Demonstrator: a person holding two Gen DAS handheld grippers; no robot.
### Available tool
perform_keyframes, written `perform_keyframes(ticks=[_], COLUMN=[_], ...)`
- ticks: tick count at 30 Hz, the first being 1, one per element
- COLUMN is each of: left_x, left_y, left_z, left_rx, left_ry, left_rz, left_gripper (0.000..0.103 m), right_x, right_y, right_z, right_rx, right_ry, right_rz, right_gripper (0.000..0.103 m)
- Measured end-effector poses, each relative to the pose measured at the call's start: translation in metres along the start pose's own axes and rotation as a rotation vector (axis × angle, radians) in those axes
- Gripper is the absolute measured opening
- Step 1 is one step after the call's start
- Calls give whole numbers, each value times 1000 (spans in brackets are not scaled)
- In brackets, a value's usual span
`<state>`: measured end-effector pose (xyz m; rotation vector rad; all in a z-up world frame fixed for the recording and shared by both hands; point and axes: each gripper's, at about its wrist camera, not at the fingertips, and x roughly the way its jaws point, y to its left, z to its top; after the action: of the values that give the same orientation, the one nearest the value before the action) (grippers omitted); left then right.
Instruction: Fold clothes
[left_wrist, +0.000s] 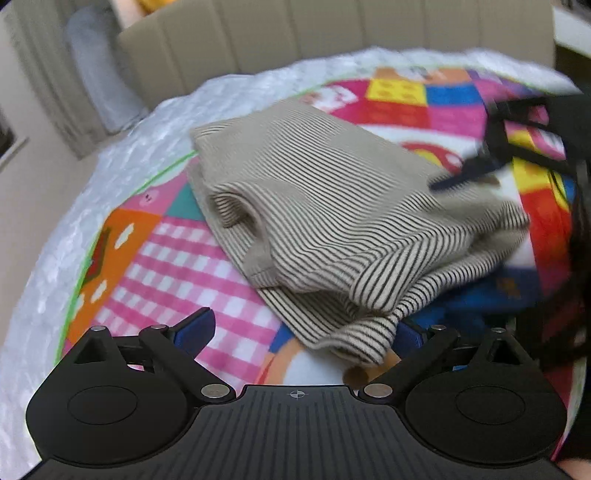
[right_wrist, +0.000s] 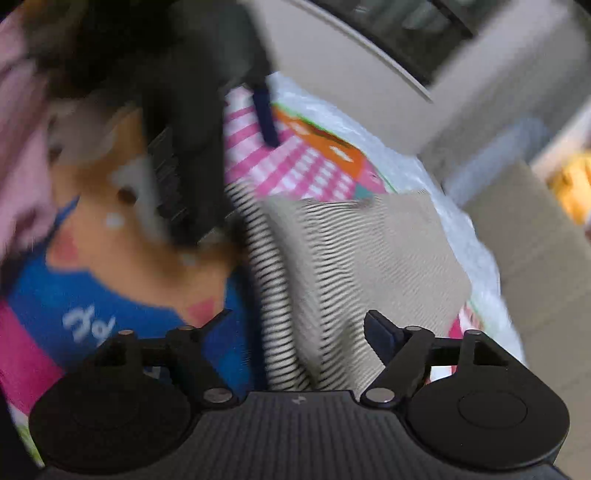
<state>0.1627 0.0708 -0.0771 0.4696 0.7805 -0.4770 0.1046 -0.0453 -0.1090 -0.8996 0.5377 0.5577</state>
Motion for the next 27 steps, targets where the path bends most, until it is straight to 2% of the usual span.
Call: perform_keyframes(ticks=[5, 7, 8, 9, 12, 14, 19, 21, 24, 27], left_x=[1, 3, 4, 4, 0, -8, -33, -38, -35, -26], left_y=[14, 18, 20, 21, 24, 30, 55, 64, 74, 81], left_z=[1, 2, 3, 3, 2, 3, 8, 10, 13, 17], left_rx=[-97, -126, -138, -147, -169, -199, -342, -387, -449, -496], left_ry=[-9, -11, -13, -16, -31, -60, -167, -189, -170, -133], left_rz=[-12, -22, -26, -27, -33, -49, -141, -134, -82, -80], left_gripper=[100, 100, 100, 100, 100, 100, 100, 99, 99, 99], right_x=[16, 22, 25, 28, 36, 28, -10, -25, -46, -58], right_y=[7, 3, 1, -1, -8, -15, -36, -37, -29, -22], right_z=[10, 11, 12, 12, 14, 16, 9, 1, -9, -11], right_rx=[-72, -64, -57, -51, -32, 9, 98, 95, 70, 38], right_ry=[3, 17, 24, 32, 54, 46, 39, 44, 50, 56], right_rz=[-59, -67, -69, -71, -78, -66, 1, 29, 84, 154], right_gripper=[81, 81, 74, 50, 34, 30, 27, 26, 26, 26])
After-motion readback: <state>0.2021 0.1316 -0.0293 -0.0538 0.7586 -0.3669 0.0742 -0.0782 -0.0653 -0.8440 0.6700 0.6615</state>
